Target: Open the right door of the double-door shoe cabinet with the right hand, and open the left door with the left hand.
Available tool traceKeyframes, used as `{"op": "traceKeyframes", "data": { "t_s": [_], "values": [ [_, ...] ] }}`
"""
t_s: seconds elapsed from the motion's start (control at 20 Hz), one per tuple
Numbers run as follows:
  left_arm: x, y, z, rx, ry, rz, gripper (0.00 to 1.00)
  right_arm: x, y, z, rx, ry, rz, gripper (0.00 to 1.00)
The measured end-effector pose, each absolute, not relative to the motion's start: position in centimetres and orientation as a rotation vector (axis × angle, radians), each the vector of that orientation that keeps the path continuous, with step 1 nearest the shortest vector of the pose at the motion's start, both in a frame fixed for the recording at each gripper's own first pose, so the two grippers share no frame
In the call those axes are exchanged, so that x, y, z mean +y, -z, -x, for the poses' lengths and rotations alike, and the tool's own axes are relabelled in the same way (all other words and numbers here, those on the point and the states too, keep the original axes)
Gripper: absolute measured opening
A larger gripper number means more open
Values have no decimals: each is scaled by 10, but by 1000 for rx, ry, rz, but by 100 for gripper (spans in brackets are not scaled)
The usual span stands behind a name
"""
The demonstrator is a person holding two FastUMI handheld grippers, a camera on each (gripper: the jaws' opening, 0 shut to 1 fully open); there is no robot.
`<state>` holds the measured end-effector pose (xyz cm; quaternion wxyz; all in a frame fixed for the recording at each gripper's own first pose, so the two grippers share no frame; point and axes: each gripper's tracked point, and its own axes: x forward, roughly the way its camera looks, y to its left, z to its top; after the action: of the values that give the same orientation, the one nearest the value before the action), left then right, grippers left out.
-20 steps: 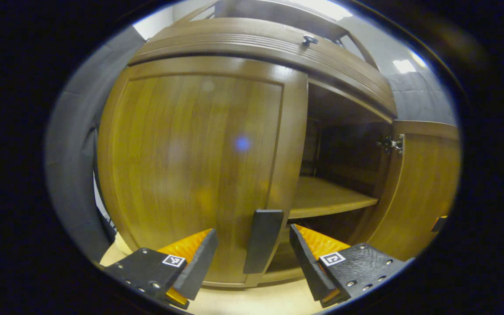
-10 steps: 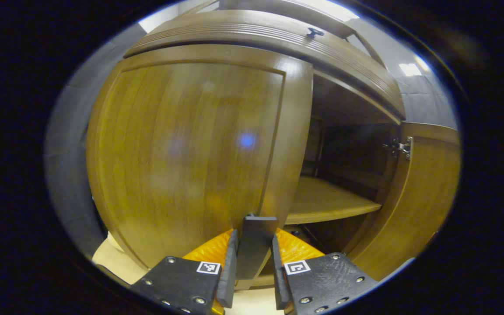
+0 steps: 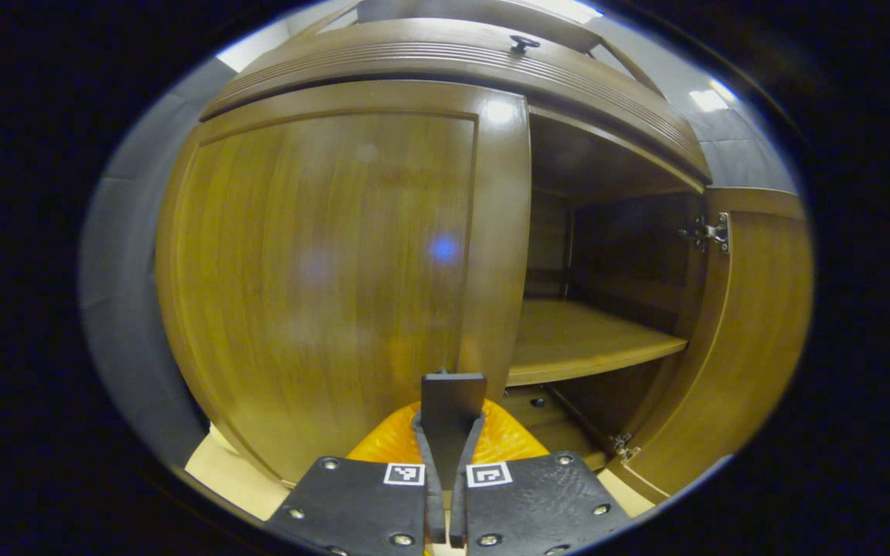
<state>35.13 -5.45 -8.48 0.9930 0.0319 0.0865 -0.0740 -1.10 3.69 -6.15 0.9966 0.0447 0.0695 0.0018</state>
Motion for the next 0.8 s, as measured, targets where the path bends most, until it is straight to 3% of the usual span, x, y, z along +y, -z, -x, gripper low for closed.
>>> {"op": "traceKeyframes", "data": {
  "t_s": [0.3, 0.35, 0.8],
  "values": [
    [-55, 82, -339, 174, 177, -65, 5, 44, 61, 13, 131, -10, -96, 93],
    [-55, 80, -337, 175, 183, -64, 6, 44, 60, 12, 128, -9, -95, 97],
    [-49, 71, -305, 161, 215, -68, 5, 48, 64, 12, 132, -5, -97, 93]
  ]
}}
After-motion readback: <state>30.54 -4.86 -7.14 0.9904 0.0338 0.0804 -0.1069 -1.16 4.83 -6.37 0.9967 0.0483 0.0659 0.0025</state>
